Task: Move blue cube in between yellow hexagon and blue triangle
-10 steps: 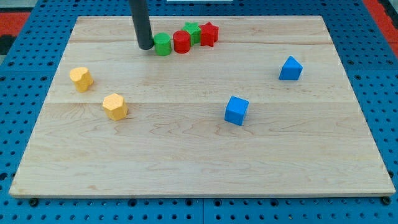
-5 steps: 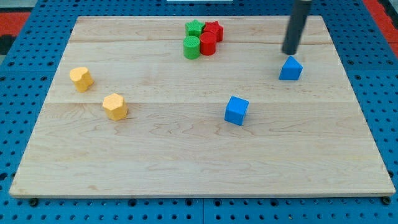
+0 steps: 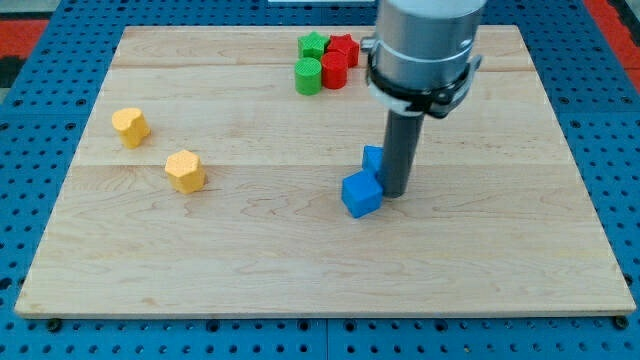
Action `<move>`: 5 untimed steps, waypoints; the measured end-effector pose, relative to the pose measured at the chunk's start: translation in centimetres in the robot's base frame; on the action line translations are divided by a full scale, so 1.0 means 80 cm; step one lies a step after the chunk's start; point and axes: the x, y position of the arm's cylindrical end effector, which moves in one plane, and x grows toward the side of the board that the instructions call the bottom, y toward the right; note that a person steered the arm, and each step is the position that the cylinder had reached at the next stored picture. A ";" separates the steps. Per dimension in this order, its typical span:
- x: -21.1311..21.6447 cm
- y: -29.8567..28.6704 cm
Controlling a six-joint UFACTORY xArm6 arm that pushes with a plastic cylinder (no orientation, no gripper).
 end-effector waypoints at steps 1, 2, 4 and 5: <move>0.000 -0.086; 0.005 -0.172; 0.077 -0.215; 0.057 -0.266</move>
